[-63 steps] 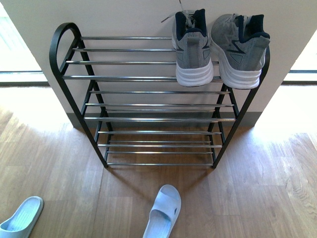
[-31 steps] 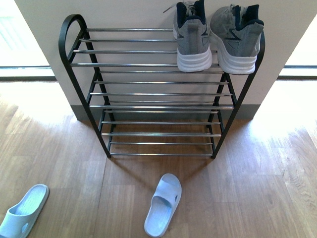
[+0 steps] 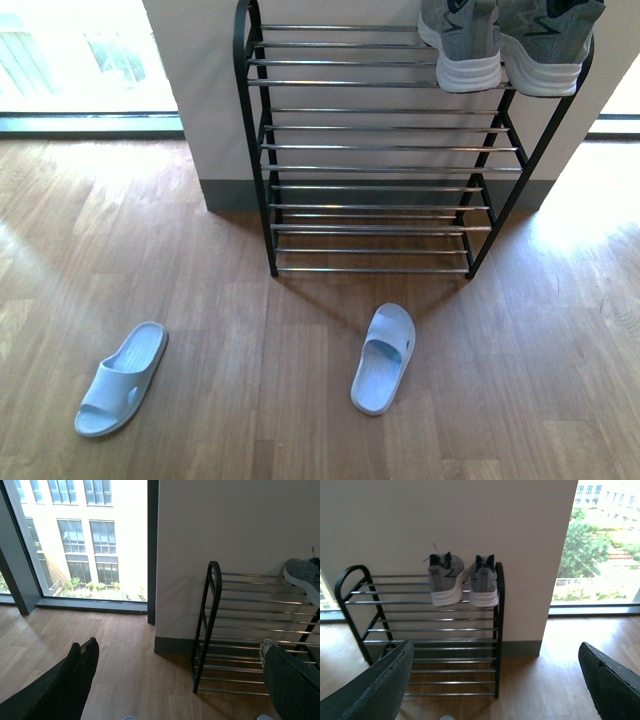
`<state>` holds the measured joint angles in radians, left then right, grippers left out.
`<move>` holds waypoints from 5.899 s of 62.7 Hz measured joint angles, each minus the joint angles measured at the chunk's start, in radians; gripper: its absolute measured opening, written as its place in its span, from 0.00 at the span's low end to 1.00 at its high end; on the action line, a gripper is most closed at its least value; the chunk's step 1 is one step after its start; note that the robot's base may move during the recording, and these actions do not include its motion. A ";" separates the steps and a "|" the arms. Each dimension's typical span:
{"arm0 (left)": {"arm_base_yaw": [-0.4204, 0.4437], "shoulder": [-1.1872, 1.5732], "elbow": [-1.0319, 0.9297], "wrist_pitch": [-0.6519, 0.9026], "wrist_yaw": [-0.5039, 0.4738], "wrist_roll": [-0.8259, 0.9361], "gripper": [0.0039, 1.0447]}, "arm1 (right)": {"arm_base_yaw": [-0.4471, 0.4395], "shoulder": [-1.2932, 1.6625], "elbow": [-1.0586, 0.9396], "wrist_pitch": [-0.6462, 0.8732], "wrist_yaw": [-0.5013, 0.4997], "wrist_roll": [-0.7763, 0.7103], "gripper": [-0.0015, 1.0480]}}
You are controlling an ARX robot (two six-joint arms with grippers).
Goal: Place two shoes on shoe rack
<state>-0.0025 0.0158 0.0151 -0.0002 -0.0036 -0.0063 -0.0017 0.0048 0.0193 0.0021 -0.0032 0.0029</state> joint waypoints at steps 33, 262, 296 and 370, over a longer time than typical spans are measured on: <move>0.000 0.000 0.000 0.000 0.002 0.000 0.91 | 0.000 0.000 0.000 0.000 0.003 0.000 0.91; 0.000 0.000 0.000 0.000 0.003 0.002 0.91 | 0.211 2.771 1.167 0.703 0.090 0.005 0.91; 0.000 0.000 0.000 0.000 0.003 0.002 0.91 | 0.190 2.951 1.455 0.584 0.161 0.001 0.52; 0.000 0.000 0.000 0.000 0.003 0.002 0.91 | 0.139 1.548 0.274 0.671 -0.036 0.062 0.02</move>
<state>-0.0025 0.0158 0.0151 -0.0002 -0.0002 -0.0044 0.1371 1.5524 0.2928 0.6731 -0.0395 0.0650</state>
